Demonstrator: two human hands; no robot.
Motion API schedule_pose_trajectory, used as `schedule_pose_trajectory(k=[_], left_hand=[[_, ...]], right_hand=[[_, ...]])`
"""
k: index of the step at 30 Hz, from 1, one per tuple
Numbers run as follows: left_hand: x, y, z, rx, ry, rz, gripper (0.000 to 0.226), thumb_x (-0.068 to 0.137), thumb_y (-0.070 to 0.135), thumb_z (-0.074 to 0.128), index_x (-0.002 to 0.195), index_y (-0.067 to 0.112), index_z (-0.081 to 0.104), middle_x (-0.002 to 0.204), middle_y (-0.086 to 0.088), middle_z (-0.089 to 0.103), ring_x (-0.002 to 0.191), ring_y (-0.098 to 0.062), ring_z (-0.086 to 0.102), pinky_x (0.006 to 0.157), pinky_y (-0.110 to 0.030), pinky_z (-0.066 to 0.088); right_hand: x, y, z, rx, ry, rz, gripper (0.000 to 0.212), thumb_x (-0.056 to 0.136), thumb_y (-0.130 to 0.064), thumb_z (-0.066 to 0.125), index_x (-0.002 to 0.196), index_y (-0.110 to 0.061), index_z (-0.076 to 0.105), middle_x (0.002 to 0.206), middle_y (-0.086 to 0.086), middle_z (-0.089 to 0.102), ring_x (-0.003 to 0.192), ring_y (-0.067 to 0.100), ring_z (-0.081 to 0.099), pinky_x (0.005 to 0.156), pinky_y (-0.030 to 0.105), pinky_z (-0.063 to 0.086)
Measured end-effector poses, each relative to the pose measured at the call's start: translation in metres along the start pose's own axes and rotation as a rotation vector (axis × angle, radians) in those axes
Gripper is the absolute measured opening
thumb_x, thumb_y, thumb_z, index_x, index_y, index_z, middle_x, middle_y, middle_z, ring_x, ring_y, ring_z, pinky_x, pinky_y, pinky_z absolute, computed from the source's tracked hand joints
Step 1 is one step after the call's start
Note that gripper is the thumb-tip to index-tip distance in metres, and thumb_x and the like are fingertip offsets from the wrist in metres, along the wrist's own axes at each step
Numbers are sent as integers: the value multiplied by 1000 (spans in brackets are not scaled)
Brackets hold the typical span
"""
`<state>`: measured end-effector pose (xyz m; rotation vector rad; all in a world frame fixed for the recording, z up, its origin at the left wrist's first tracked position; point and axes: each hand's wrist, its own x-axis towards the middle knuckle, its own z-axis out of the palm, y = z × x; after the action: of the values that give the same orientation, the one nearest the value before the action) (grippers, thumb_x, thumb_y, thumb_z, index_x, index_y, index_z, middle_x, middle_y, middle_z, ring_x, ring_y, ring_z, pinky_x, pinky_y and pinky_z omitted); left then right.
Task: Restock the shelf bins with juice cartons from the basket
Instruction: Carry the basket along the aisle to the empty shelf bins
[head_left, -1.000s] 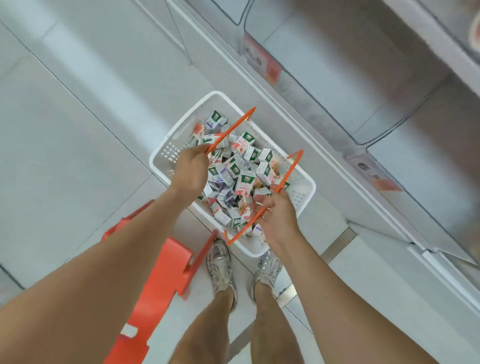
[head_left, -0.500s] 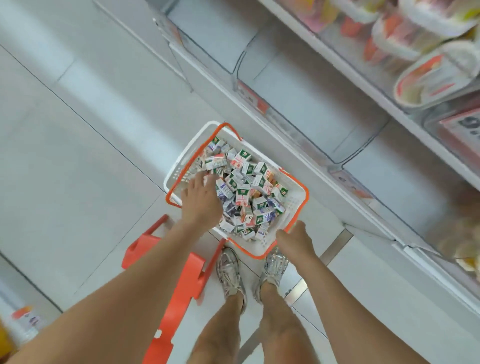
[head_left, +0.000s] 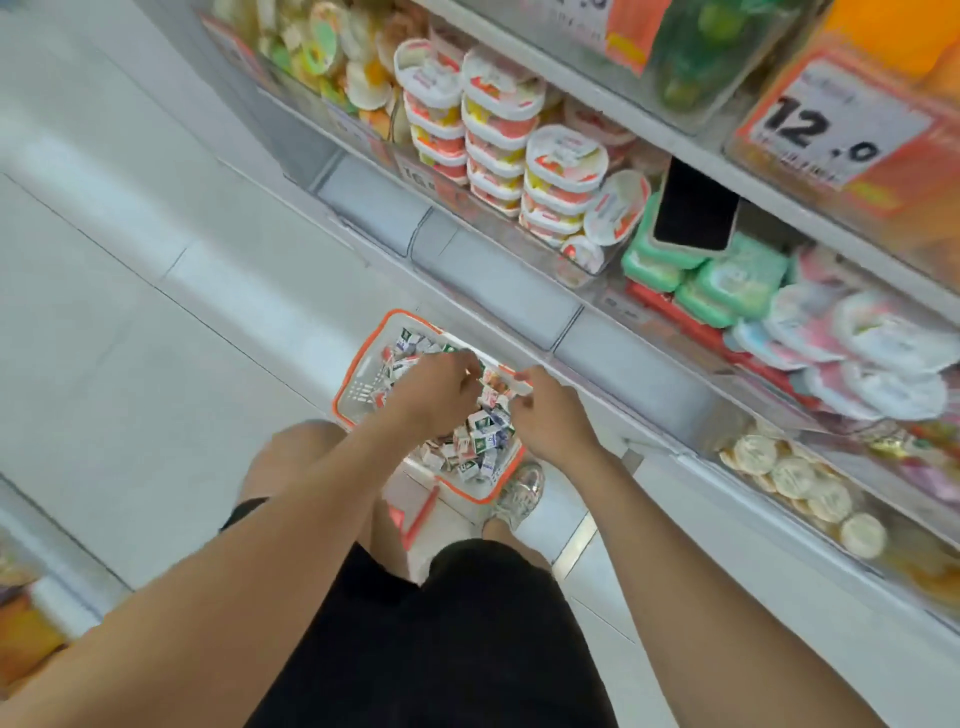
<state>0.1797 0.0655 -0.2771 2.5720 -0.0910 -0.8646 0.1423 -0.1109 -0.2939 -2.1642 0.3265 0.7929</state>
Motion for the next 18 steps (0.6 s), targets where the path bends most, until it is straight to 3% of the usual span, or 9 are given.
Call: schedule_pose_trajectory(k=[3, 6, 9, 11, 13, 18], left_hand=[[-12, 8, -17, 100, -38, 76, 33, 98, 18, 48, 123, 18, 68, 112, -10, 71, 106, -32, 66, 89, -39, 54], [-19, 11, -28, 180, -105, 121, 32, 100, 16, 47, 125, 18, 68, 112, -10, 71, 110, -30, 64, 87, -35, 48], [-23, 9, -34, 211, -151, 167, 29, 100, 17, 49, 122, 20, 68, 102, -9, 73, 103, -31, 65, 87, -37, 52], [-23, 5, -38, 215, -181, 183, 28, 100, 18, 49, 120, 22, 68, 97, -6, 73, 97, -29, 67, 85, -39, 54], [-21, -2, -41, 209, -193, 209, 28, 100, 20, 49, 121, 25, 67, 98, -2, 74, 91, -23, 68, 83, -38, 55], [16, -49, -34, 294, -267, 299, 25, 101, 22, 47, 117, 29, 66, 88, 6, 71, 77, -13, 66, 69, -31, 48]], right_hand=[[-18, -7, -12, -42, 9, -54, 43, 101, -21, 50, 143, -20, 51, 108, 13, 70, 84, 29, 65, 72, 37, 52], [-30, -8, -14, -131, 1, -91, 41, 101, -23, 49, 141, -19, 54, 105, 10, 69, 94, 31, 66, 74, 38, 53], [-37, -6, -8, -152, -60, -83, 39, 103, -27, 46, 141, -21, 51, 95, 8, 65, 86, 30, 66, 75, 42, 58], [-37, -6, -4, -171, -115, -64, 42, 104, -30, 46, 145, -23, 48, 109, 11, 67, 88, 29, 67, 76, 41, 57], [-32, -7, 5, -198, -124, -56, 45, 102, -32, 46, 146, -24, 49, 127, 10, 66, 103, 32, 66, 84, 42, 57], [2, -13, 41, -191, -33, -71, 38, 101, -27, 47, 138, -18, 54, 123, 11, 68, 101, 33, 66, 82, 41, 57]])
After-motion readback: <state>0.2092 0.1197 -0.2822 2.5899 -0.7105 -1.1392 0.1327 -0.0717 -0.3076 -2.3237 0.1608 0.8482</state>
